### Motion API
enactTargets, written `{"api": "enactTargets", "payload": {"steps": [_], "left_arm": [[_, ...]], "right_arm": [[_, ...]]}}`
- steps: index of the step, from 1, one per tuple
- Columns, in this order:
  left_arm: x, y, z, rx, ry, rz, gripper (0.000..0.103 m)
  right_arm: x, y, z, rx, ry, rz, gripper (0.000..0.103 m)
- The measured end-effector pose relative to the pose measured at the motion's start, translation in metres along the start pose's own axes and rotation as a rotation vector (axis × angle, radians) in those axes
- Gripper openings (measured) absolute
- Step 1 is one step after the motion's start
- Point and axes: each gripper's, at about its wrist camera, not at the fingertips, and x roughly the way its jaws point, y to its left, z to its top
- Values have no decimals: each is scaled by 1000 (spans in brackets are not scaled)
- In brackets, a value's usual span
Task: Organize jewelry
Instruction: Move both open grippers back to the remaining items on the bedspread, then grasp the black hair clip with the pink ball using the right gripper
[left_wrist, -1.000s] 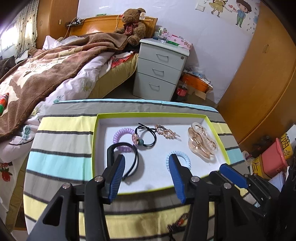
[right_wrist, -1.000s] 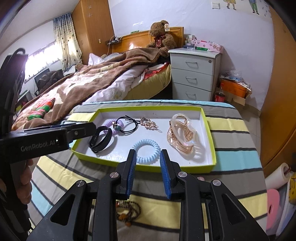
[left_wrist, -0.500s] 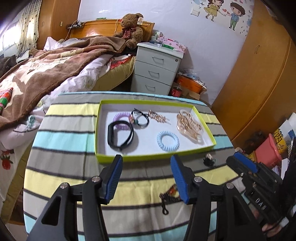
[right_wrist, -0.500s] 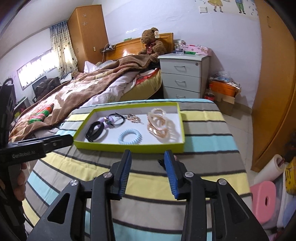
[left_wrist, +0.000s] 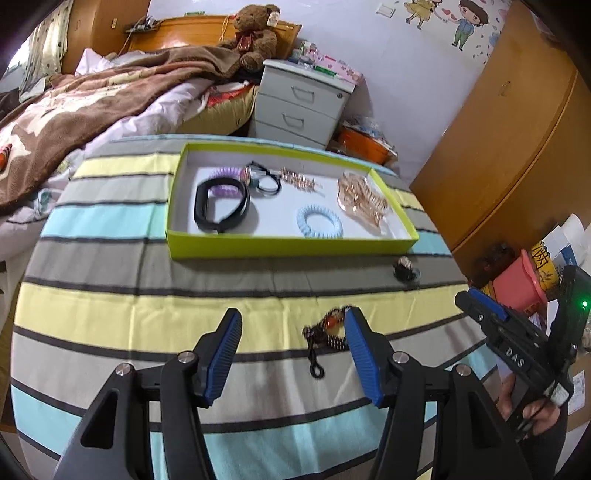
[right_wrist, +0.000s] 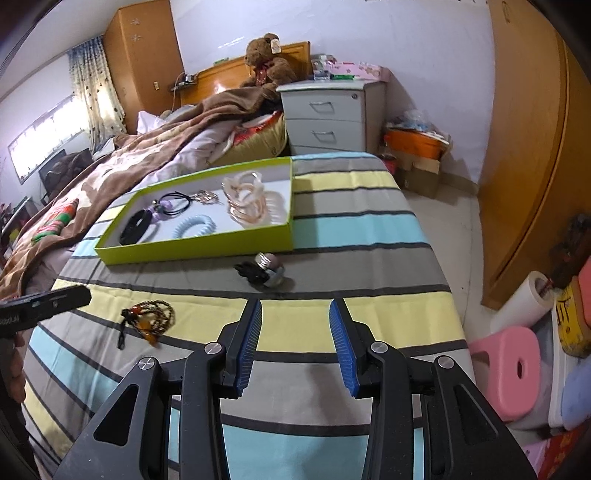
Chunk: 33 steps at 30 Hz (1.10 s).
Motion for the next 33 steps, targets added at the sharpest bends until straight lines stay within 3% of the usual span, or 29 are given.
{"api": "enactTargets", "payload": {"steps": [7,10,17,26,33], "left_arm": [[13,-2,-13,22,39,28,60],[15,-2,-14,27,44,28,60],[17,-4,-15,54,42,58,61],[19,-9,-15,95,32,100,61],[23,-9,-15,97,44,97,61]], "right_arm": [[21,7,9,-47,42,29,41],[29,14,17,-76,43,51,50],[52,24,31,-124,74,64,51],[79,27,32,-164,130,43,51],[82,33,32,-205,115,0,51]]}}
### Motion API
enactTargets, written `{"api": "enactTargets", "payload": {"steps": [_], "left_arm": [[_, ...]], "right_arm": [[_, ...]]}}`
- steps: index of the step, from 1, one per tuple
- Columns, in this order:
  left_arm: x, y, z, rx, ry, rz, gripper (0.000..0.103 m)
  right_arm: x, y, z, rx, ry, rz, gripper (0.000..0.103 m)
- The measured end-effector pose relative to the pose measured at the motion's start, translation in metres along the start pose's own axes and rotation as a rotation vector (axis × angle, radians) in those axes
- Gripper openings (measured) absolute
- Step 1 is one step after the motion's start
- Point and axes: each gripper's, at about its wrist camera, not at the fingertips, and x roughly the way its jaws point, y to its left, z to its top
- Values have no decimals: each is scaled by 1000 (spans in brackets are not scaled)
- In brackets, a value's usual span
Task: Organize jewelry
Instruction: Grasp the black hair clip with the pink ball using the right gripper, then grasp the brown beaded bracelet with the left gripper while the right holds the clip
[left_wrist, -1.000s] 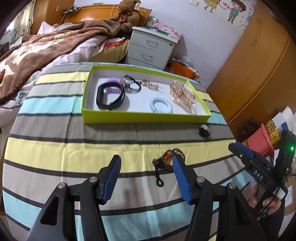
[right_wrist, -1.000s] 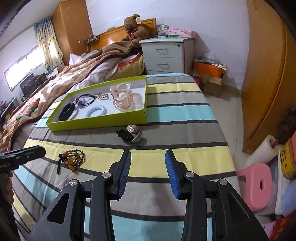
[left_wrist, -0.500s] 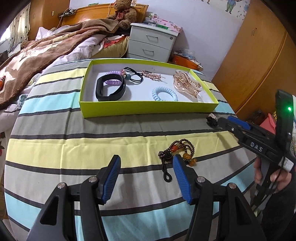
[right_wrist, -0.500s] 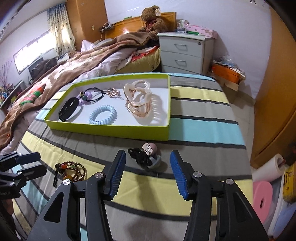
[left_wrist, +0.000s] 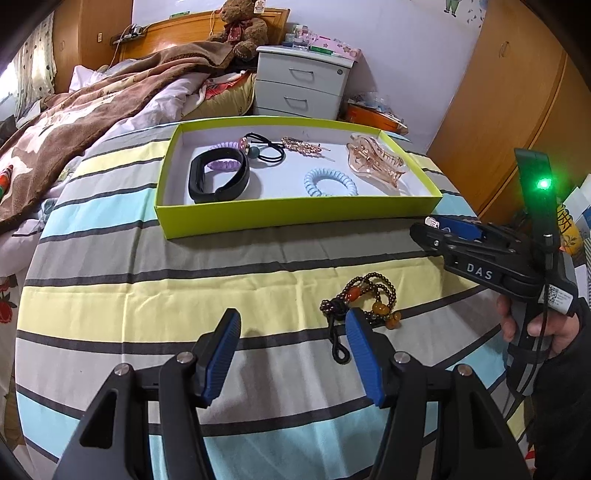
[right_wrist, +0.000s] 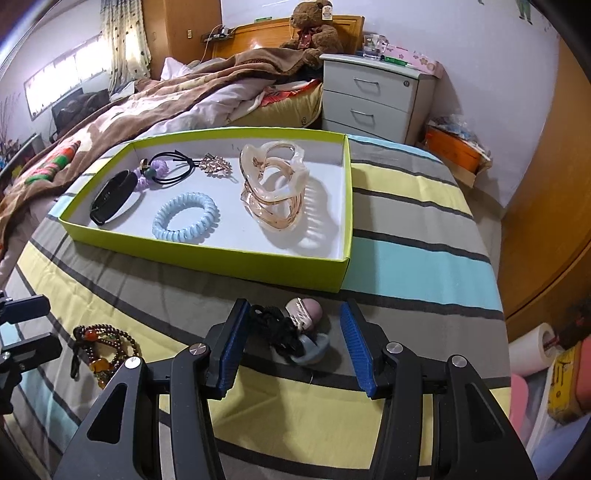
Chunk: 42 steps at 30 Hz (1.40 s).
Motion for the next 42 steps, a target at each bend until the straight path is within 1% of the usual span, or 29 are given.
{"api": "enactTargets", "payload": {"steps": [3,5,7,11,15,23,27,30,35,38,40,42], "left_arm": [[1,0,0,-3,4,1,61],[2,1,0,-7,7,3,61],[2,1,-1,-8,9,4,61],[3,-1,0,-14,11,5,61],[5,-3,1,-20,18,-4,61],[9,-14,3,6,30,-55,61],[16,-20,5,16,40,-54,61],[23,-25,7,33,49,-23,61],[29,-31,12,55,40,26,61],[32,-33,13,84,50,76,61],[33,-37,12,98,50,95,61],[32,-38,10,114,45,106,58]], "right_arm": [[-1,-1,0,6,-1,2,51],[-1,-1,-1,7,-2,1,49],[-2,0,-2,7,-6,-1,37],[-6,-1,-5,12,-12,2,35],[-12,-4,-7,28,-31,7,28],[-26,-9,-15,58,-59,32,28],[-37,-9,-18,72,-82,46,28],[-45,-9,-20,80,-98,55,28],[-55,-8,-23,91,-120,71,28],[-57,-6,-24,97,-127,80,28],[-58,-5,-25,102,-128,85,28],[-58,-4,-26,104,-130,89,28]]}}
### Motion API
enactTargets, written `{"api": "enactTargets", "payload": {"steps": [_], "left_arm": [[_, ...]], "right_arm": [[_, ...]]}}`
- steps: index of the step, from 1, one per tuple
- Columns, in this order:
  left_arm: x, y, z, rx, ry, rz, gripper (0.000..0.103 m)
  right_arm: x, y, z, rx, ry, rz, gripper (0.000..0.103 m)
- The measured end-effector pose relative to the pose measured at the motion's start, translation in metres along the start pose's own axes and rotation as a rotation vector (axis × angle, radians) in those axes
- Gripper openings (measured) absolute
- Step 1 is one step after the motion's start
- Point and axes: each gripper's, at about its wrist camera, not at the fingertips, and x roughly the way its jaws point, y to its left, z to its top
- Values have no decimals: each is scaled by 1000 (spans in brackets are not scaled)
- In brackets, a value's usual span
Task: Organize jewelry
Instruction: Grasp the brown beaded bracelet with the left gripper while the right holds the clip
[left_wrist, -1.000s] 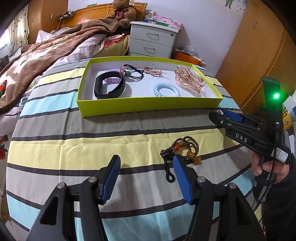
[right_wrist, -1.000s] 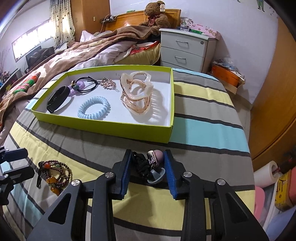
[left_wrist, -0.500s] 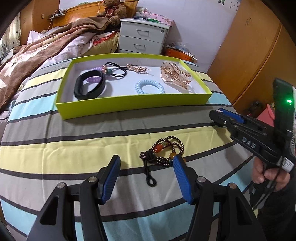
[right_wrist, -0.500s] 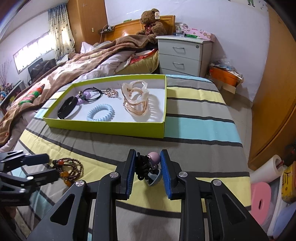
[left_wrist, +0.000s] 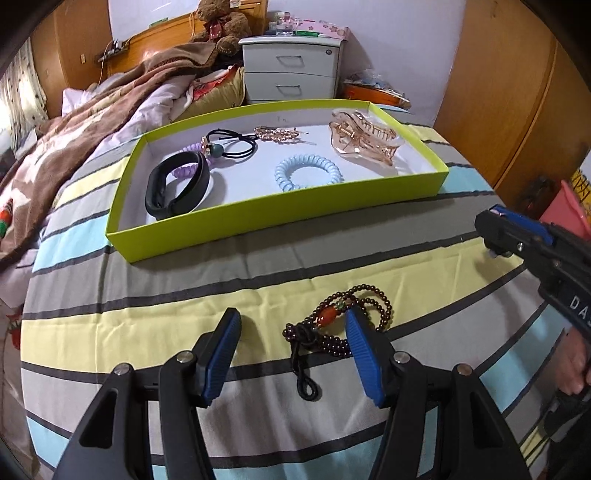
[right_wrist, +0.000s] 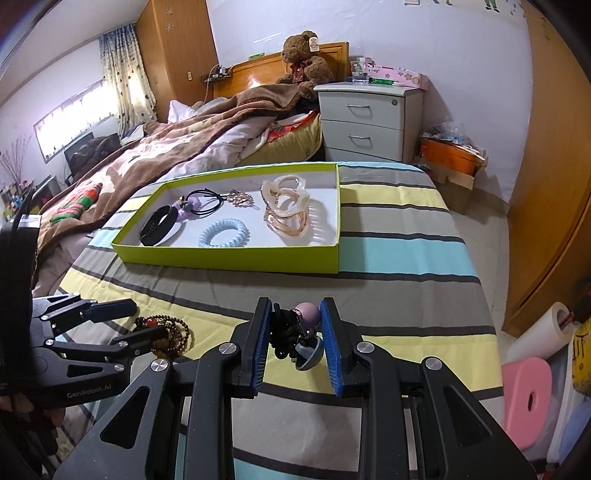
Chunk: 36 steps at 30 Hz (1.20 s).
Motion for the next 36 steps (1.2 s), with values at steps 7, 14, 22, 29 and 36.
{"api": "enactTargets", "payload": {"steps": [7,14,22,29,36], "left_arm": [[-3,0,-1,12,-7,-5,32],[-6,9,-2,-30,-11,-30,22],[-19,17,1,-69,-52,-54,20],[-30,26,6,-96,-81,-79,19],[-44,30,12,-111,-110,-113,19]], "right_arm": [[1,1,-1,4,-1,0,28],[0,2,-3,8,-2,-2,28],[-5,6,-5,-2,-7,6,28],[-10,11,-3,-11,-13,10,28],[-18,16,3,-21,-31,11,28]]}}
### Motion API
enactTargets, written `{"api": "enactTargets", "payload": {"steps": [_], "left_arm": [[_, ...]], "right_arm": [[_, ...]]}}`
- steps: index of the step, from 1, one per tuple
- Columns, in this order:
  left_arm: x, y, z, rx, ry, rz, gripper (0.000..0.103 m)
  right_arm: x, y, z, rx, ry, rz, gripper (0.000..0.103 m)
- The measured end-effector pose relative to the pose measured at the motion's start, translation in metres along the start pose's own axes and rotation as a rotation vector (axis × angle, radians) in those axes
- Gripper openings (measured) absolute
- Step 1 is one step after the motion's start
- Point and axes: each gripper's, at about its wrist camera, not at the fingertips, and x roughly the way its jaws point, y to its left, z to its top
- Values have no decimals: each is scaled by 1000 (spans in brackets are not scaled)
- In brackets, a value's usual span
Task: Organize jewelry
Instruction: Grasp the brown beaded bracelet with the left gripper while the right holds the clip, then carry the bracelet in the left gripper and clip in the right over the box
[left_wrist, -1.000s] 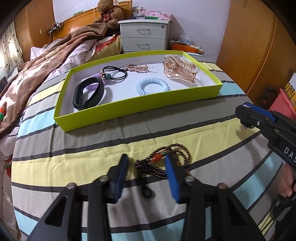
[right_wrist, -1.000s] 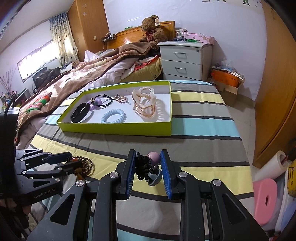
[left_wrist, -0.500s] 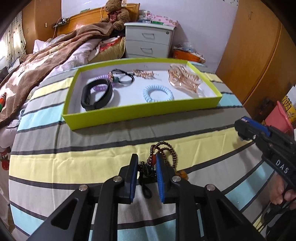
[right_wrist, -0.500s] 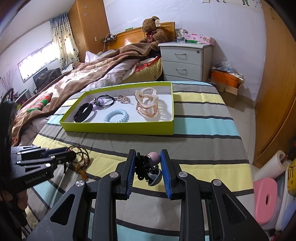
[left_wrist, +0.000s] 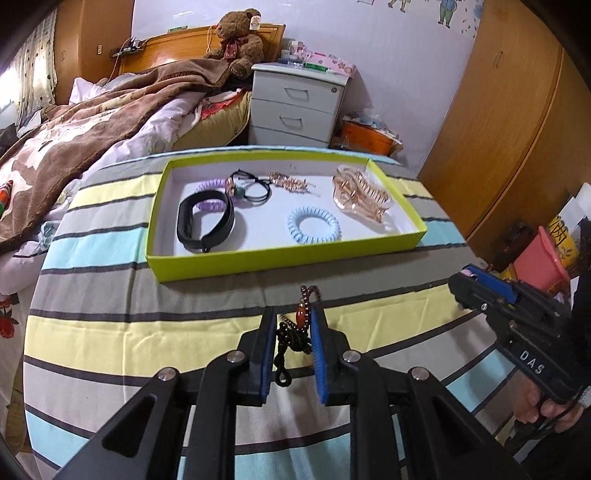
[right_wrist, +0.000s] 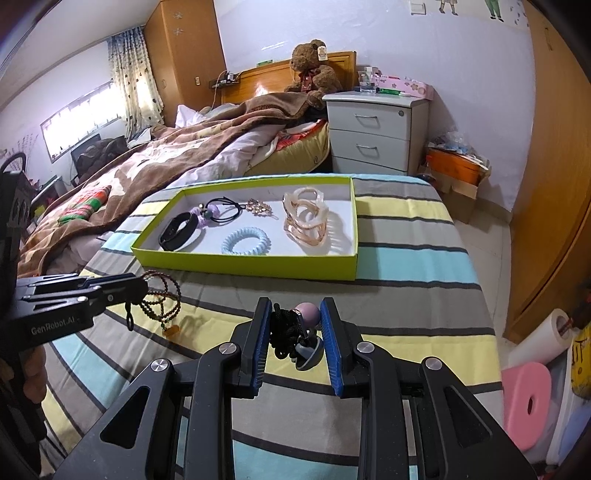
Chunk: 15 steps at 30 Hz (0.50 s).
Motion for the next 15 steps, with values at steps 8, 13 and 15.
{"api": "enactTargets", "payload": {"steps": [8,13,15], "left_arm": [[-14,2,20,4,-51,-20,17],[-17,10,25,-2,-62,-18,17],[-16,16,26,-17,-60,-23,17]], "right_arm": [[-6,9,12,-15,-26,5,28],[-8,11,12,-12,-33,7,28],[-8,11,12,-13,-32,6,28]]}}
